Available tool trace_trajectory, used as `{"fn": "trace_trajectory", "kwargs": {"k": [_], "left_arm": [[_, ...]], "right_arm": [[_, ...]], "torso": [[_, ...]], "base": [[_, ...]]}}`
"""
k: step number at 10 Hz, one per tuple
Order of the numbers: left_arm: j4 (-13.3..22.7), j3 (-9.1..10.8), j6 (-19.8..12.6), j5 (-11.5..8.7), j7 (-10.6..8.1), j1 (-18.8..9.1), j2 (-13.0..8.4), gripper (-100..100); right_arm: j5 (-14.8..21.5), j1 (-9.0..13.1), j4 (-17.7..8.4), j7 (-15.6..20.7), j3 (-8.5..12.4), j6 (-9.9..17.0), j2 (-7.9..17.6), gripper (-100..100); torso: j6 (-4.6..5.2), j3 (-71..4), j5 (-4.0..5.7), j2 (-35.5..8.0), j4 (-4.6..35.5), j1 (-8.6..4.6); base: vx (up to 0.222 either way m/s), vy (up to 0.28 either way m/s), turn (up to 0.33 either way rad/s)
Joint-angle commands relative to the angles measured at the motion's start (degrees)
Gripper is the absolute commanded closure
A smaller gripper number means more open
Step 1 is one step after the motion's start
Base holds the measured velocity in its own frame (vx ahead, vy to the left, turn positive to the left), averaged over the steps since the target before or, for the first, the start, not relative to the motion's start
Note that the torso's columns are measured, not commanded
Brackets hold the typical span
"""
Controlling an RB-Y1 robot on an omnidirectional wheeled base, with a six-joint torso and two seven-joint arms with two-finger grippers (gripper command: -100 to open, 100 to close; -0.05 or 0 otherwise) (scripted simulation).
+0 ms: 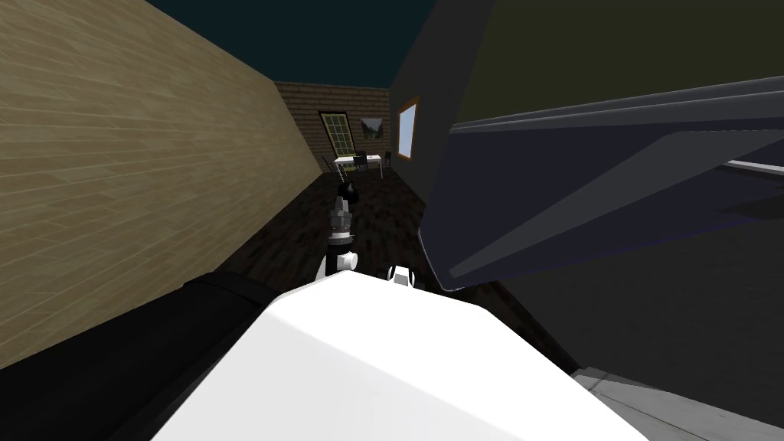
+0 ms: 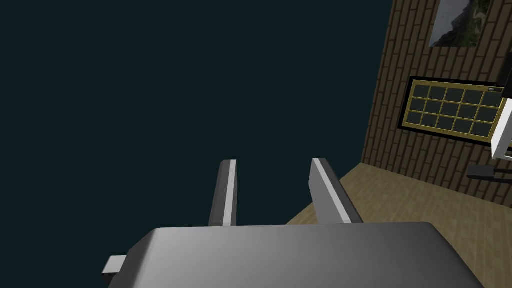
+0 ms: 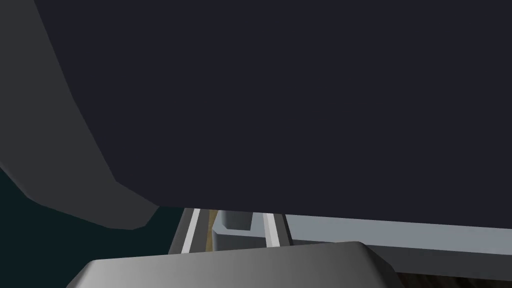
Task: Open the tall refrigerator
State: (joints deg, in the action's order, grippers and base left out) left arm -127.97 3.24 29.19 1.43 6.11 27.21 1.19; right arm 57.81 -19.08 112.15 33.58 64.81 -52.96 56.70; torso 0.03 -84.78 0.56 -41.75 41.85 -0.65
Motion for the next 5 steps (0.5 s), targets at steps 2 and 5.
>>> {"fn": "trace_trajectory", "kwargs": {"k": [2, 5], "left_arm": [[0.0, 0.0, 0.0, 0.0, 0.0, -0.01, 0.0, 0], [0.0, 0.0, 0.0, 0.0, 0.0, -0.02, -0.01, 0]], "right_arm": [[0.65, -2.08, 1.21, -0.97, 1.0, 0.49, -0.67, 100], [1.03, -3.44, 2.33, -1.8, 2.17, 1.24, -1.04, 100]], "torso": [[-0.11, -0.07, -0.04, 0.07, -0.06, 0.14], [-0.28, -0.02, -0.13, -0.09, -0.02, 0.07]], "base": [[0.067, 0.345, -0.223], [0.066, 0.345, -0.195]]}}
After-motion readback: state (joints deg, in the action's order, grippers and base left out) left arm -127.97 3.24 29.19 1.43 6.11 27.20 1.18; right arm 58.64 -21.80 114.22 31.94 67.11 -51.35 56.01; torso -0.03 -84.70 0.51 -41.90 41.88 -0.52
